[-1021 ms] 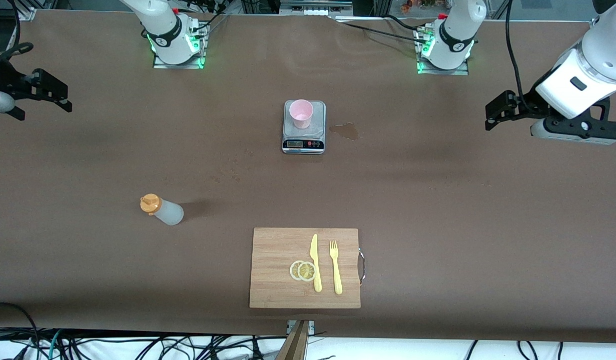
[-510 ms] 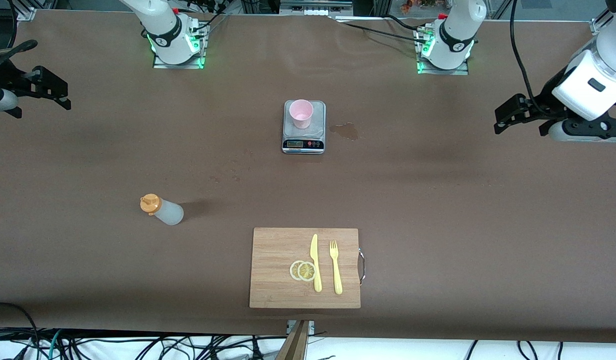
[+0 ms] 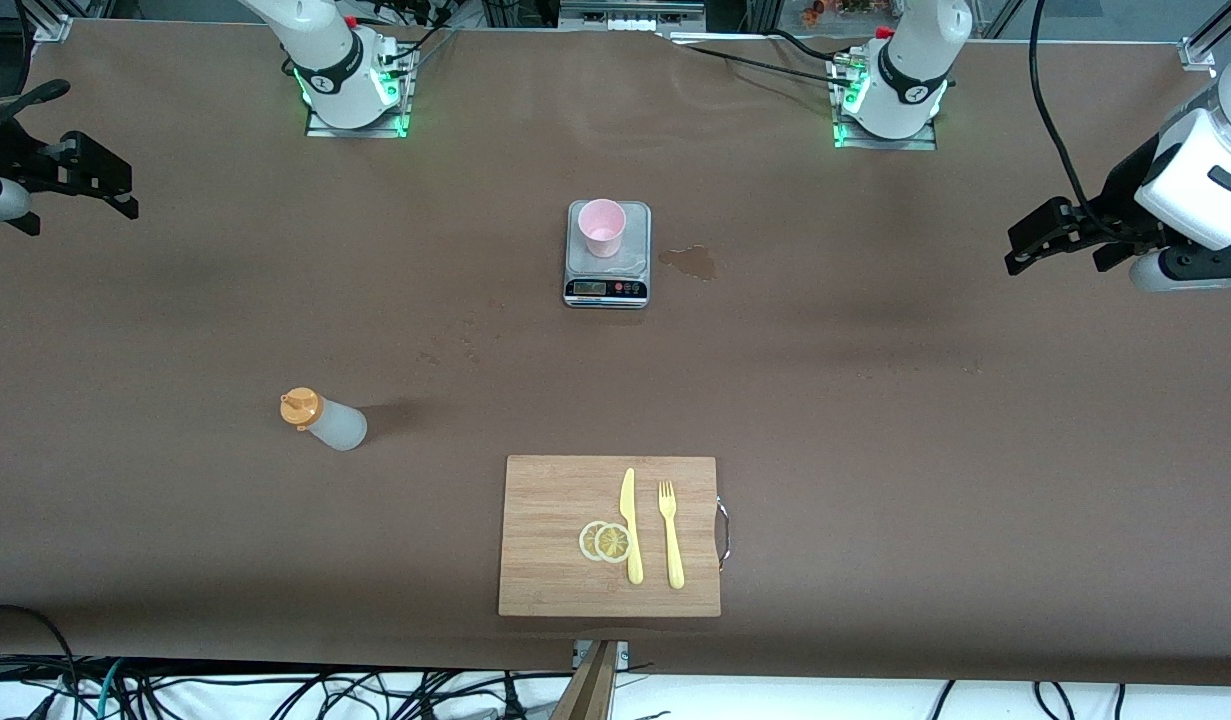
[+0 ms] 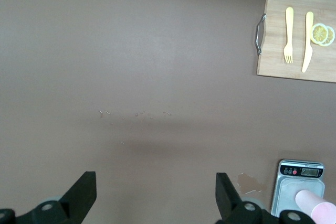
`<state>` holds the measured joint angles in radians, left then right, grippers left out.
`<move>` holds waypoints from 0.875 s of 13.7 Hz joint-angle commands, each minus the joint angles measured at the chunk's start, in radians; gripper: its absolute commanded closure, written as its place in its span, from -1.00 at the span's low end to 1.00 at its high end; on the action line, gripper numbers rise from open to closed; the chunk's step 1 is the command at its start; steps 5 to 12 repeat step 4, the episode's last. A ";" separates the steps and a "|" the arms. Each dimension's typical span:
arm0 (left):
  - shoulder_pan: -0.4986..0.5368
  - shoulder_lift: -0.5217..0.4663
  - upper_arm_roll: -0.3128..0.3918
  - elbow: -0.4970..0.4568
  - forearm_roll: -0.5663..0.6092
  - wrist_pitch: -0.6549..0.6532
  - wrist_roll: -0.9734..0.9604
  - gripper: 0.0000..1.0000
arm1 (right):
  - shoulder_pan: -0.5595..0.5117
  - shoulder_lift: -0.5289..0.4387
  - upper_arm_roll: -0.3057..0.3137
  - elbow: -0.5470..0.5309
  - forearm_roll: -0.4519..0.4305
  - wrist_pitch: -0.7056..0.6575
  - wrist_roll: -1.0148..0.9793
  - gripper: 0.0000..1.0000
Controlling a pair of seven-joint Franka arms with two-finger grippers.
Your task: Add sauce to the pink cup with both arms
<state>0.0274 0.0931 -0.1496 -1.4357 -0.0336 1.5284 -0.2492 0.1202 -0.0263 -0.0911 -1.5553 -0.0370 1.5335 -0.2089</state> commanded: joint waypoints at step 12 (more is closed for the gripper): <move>0.026 0.008 -0.004 0.000 -0.005 0.007 -0.018 -1.00 | 0.004 -0.007 0.001 0.024 0.069 -0.068 0.023 -1.00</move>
